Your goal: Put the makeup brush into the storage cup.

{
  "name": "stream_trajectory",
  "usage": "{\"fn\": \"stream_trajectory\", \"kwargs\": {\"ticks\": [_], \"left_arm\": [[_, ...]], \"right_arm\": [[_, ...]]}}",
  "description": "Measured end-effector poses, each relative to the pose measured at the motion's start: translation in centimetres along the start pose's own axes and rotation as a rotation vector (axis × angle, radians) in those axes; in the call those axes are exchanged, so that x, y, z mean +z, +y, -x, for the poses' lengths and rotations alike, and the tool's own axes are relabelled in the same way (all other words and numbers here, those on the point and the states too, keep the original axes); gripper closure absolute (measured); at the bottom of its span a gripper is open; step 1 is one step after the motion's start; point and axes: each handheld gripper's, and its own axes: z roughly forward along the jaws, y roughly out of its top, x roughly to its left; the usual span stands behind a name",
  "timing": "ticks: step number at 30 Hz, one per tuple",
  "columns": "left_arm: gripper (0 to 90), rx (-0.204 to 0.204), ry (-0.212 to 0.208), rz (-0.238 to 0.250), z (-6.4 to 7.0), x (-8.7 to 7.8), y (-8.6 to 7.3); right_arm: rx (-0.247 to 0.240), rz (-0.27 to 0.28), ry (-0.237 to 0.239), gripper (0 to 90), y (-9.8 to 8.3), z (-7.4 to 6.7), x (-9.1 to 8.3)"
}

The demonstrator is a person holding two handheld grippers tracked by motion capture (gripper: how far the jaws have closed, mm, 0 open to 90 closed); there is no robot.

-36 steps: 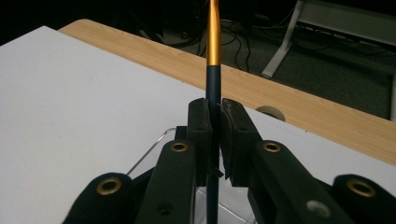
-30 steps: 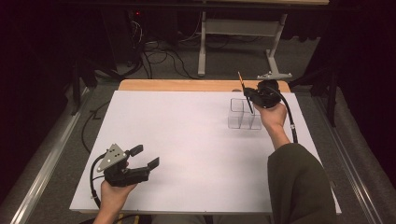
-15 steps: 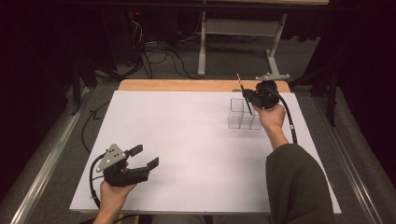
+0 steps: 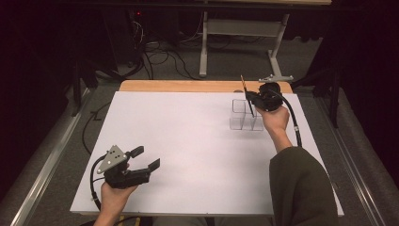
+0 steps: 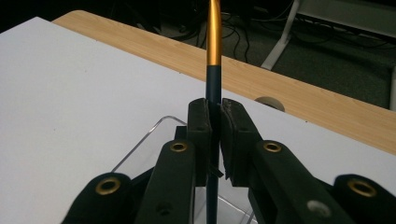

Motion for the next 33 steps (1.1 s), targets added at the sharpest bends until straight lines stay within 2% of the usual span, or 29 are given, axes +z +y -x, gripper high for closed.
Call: {"fn": "stream_trajectory", "kwargs": {"ticks": [19, 33], "left_arm": [[21.4, 0.004, 0.002, 0.000, 0.1, 0.0, 0.0], [21.4, 0.006, 0.002, 0.001, 0.1, 0.0, 0.0]], "right_arm": [[0.009, -0.045, -0.014, 84.7, -1.5, 0.6, -0.8], [0.007, -0.086, -0.013, 84.7, -2.3, 0.4, -0.4]]}}
